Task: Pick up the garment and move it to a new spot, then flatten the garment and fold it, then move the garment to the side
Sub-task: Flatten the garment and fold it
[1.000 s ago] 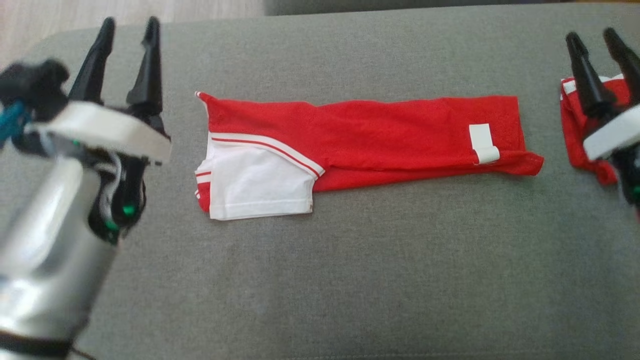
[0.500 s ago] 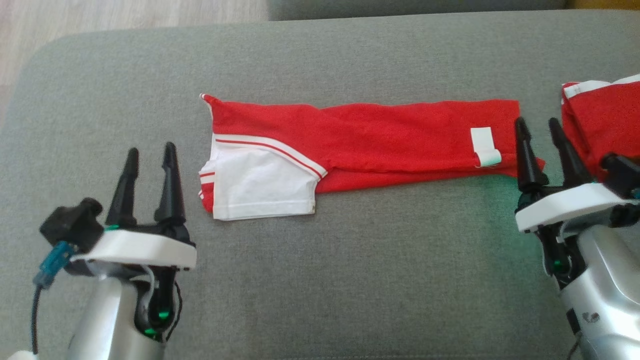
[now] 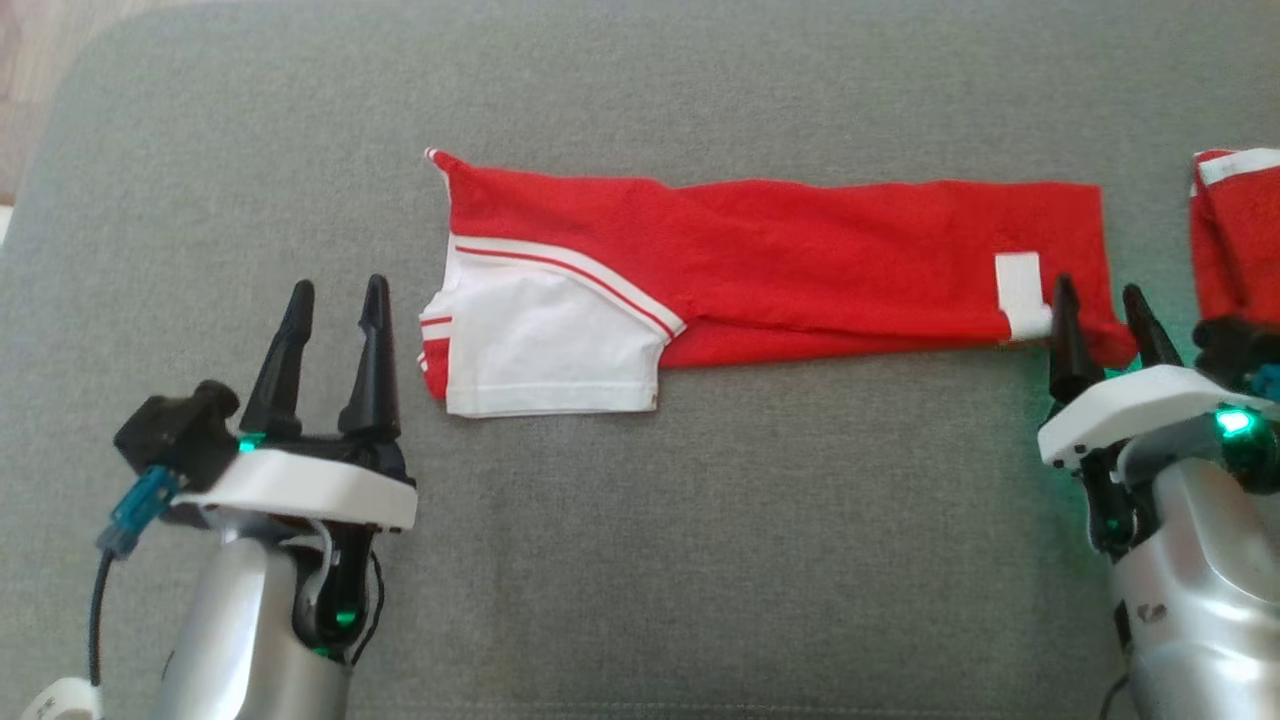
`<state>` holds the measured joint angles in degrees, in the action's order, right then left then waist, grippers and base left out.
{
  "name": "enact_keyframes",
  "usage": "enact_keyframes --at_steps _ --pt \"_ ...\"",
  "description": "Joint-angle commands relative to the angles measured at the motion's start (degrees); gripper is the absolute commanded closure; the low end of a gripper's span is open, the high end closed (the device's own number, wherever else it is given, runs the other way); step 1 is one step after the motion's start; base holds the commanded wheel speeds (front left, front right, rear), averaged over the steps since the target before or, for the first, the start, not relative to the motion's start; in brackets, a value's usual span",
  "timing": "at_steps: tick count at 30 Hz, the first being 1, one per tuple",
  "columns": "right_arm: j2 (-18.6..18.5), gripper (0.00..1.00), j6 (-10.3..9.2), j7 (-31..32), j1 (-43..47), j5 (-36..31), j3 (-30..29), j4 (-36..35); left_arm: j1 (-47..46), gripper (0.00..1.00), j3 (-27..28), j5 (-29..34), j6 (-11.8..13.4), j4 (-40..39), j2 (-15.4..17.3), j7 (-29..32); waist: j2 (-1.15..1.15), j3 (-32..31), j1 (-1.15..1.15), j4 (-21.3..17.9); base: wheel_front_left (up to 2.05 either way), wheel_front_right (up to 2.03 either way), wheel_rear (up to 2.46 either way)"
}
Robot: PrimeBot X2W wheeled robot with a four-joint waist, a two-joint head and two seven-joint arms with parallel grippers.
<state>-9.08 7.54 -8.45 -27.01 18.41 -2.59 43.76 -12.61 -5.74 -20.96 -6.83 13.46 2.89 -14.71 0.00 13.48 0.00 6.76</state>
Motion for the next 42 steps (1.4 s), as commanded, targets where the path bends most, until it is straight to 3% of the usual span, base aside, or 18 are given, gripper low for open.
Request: enact_keyframes --at_steps 1,8,12,13,14,15,18,28,37,42 --pt "1.19 0.00 -0.05 0.22 -2.62 -2.44 -1.40 1.01 -2.42 0.00 1.80 0.29 -0.33 -1.20 0.28 -0.29 0.00 0.87 0.00 0.43 0.00 0.00 0.00" --pt "3.47 0.00 -0.05 0.39 -4.86 -6.25 -6.28 7.19 -2.58 0.00 2.13 0.50 -0.57 -0.63 0.08 -0.29 0.00 1.69 0.00 0.62 0.00 0.00 0.00" --pt "4.71 0.00 -0.05 1.28 -5.92 -6.77 -6.29 10.04 -2.55 0.00 2.36 0.62 -0.62 -0.43 0.04 -0.29 0.00 1.80 0.00 0.39 0.00 0.00 0.00" --pt "4.93 0.07 -0.05 1.51 -6.15 -6.52 -6.05 10.57 -2.56 0.00 2.26 0.58 -0.63 -0.36 0.03 -0.29 0.00 1.71 0.00 0.27 0.00 0.00 0.00" --pt "5.09 0.63 -0.05 1.61 -6.36 -6.29 -5.75 10.99 -2.57 0.00 2.05 0.52 -0.64 -0.25 0.02 -0.29 0.00 1.60 0.00 0.13 0.00 0.00 0.00" --pt "5.18 1.00 -0.05 1.49 -6.56 -6.10 -5.50 11.22 -2.58 0.00 1.83 0.46 -0.64 -0.15 0.02 -0.29 0.00 1.45 0.00 0.00 0.00 0.00 0.00" --pt "4.76 1.00 -0.05 0.55 -6.93 -5.77 -5.59 11.43 -2.52 0.00 1.62 0.40 -0.64 0.15 0.01 -0.29 0.00 0.67 0.00 -0.51 0.00 0.00 0.00" --pt "-1.75 1.00 -0.05 -2.76 -6.80 -7.75 -11.89 10.24 -1.60 0.00 1.66 0.45 -0.65 0.46 0.00 -0.29 0.00 -1.38 0.00 -1.76 0.00 0.00 0.00" --pt "4.25 1.00 -0.05 -3.72 -5.62 -6.74 -6.45 2.53 -0.63 0.00 0.53 -0.54 -0.65 1.08 -0.01 -0.29 0.00 -3.47 0.00 -1.47 0.00 0.00 0.00" --pt "6.11 1.00 -0.05 -2.72 -3.29 -2.82 1.42 -3.38 0.07 0.00 0.73 -0.98 -0.66 1.04 -0.01 -0.29 0.00 -4.68 0.00 -0.30 0.00 0.00 0.00"
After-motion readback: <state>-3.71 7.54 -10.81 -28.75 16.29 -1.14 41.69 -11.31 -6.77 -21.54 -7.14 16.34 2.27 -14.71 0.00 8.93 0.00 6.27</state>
